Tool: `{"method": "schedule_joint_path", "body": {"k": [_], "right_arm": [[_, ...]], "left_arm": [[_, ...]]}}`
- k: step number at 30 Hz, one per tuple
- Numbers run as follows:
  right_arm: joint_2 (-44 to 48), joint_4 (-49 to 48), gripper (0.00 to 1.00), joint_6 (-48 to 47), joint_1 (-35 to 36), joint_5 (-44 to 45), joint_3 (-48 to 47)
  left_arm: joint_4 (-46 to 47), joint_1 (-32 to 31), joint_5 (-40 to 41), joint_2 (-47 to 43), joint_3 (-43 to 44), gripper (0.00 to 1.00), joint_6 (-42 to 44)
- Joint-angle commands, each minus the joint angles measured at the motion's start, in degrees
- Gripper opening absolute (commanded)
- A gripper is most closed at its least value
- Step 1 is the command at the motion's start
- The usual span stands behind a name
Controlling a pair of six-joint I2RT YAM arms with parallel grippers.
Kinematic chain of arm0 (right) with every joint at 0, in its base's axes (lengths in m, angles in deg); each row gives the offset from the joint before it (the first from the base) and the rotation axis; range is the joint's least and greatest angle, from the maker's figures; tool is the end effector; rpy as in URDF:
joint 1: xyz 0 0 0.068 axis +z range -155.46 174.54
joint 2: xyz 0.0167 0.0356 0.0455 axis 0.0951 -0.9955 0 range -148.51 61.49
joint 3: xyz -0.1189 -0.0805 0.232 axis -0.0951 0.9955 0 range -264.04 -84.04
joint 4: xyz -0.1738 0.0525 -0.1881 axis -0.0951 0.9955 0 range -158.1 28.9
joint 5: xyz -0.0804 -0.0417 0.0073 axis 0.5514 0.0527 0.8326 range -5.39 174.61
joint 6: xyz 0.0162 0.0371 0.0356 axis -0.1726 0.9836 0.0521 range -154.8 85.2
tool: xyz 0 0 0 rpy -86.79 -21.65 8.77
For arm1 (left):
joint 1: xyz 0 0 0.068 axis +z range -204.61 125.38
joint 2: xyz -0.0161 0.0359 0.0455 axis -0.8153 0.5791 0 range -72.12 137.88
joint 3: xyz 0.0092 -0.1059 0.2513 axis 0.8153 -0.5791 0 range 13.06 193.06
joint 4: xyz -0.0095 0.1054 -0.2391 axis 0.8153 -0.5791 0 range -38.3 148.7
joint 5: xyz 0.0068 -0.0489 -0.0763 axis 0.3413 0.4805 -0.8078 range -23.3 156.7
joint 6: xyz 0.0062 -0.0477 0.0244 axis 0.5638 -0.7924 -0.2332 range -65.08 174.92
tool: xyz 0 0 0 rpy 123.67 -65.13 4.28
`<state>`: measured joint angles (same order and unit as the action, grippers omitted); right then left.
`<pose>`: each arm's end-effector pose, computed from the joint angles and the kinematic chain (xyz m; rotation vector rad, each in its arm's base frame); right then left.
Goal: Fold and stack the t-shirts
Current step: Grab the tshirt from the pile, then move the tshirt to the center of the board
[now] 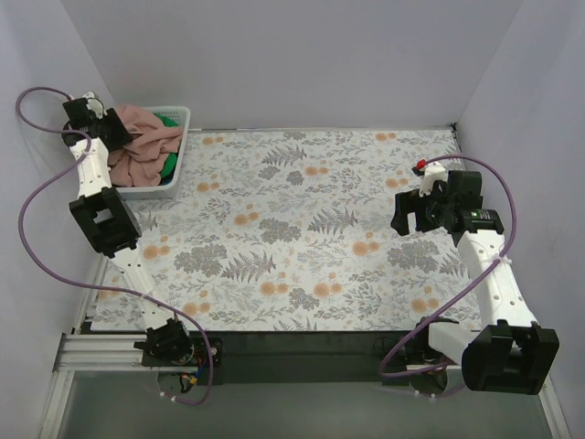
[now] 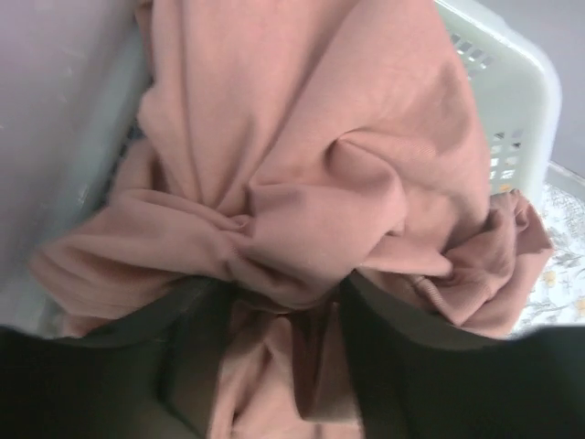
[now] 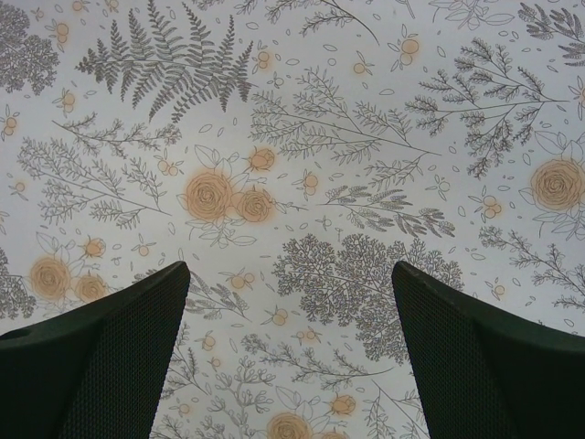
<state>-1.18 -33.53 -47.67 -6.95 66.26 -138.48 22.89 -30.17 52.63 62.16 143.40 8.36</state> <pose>0.2290 0.0052 0.2991 -0.3856 2.2505 0.2406 0.4918 0.2141 0.2761 -1.2175 1.9339 -0.4814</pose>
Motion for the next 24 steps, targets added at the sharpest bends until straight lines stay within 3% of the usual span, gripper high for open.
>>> {"method": "schedule_joint_path", "body": {"k": [1,3,4,11,24], "right_arm": [[-0.3,-0.7,0.98,-0.5,-0.3,-0.4,-0.8],[-0.3,-0.7,0.98,-0.5,-0.3,-0.5,-0.8],[-0.4,-0.8,0.98,-0.5,-0.3,-0.5,-0.6],[0.9,-0.8,0.98,-0.5,-0.3,-0.8,-0.1],[2.1,-1.0,0.98,-0.4,-0.5,-1.0,0.4]], "left_arm": [[2.2,-0.3,-1.2,-1.0,1.9,0.43,1.0],[2.4,-0.2,-1.8,-1.3,2.8,0.23,1.2],[2.3,-0.3,-2.3,-1.3,4.1,0.02,1.2],[3.6,-0.3,-9.7,-8.5,6.7,0.00,-2.8],[14.7,-0.9,-27.2,-23.9,10.1,0.00,-21.9]]}}
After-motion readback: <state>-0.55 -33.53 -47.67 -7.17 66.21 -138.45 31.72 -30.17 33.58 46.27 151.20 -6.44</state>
